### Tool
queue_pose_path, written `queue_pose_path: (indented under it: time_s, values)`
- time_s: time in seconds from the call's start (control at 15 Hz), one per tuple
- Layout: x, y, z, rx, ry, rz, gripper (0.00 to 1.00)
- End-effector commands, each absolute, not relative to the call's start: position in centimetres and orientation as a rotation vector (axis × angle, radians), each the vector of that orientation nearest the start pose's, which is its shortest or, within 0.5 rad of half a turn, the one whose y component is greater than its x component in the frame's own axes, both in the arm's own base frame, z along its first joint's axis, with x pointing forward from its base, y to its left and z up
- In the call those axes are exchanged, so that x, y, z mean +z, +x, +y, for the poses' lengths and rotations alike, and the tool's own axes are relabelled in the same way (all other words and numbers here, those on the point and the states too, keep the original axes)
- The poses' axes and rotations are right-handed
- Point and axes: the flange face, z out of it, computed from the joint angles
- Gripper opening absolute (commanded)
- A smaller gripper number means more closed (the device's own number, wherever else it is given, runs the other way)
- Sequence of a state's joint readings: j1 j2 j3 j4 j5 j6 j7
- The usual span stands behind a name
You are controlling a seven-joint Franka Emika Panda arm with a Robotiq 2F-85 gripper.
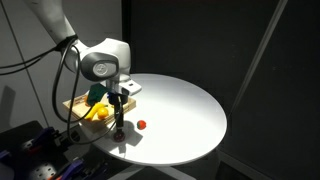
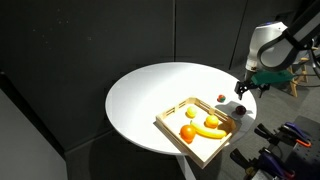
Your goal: Pick up the red apple from the table and put it in the wooden tray
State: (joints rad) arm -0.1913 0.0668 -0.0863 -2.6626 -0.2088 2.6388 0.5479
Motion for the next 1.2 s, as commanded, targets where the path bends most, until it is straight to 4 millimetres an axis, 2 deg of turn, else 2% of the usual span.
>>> queue_pose_path:
  time_s: [0.0,0.6,1.13]
  values:
    - [19.5,40.5,-10.9,0.125,-3.106,1.035,1.0]
    - [16.6,40.8,-10.1,0.163,-3.137,0.982,1.0]
    - [15.2,40.9,-10.4,0.173,-3.15,0.977,1.0]
